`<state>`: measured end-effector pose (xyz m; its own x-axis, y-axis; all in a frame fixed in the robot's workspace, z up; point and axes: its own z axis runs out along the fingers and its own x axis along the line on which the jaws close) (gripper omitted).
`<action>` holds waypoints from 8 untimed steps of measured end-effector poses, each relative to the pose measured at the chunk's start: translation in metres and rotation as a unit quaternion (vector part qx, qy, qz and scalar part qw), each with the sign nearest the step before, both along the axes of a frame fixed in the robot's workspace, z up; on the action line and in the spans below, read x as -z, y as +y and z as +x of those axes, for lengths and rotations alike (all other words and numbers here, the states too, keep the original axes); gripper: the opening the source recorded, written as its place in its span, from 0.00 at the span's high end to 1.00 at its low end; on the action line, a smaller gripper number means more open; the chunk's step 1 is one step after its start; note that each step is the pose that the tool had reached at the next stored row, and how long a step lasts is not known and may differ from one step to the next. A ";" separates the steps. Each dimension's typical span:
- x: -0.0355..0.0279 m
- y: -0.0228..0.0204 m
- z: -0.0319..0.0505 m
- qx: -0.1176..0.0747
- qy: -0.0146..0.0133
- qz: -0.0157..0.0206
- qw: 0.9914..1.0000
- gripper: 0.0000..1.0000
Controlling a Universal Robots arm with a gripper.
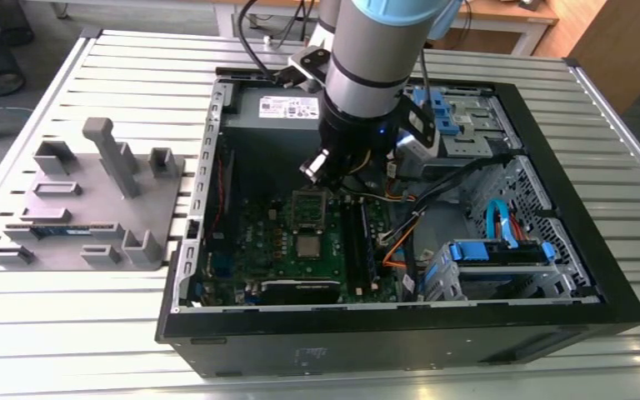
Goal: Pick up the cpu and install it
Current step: 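Close the cpu cover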
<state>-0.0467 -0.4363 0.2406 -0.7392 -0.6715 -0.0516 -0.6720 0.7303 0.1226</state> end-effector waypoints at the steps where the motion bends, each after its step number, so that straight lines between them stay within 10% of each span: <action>1: -0.0002 0.0000 0.0000 -0.001 0.000 0.000 1.000 0.89; 8: -0.0016 0.0000 0.0000 -0.011 0.000 0.000 1.000 0.89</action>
<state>-0.0467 -0.4363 0.2422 -0.7239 -0.6880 -0.0514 -0.6883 0.7151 0.1225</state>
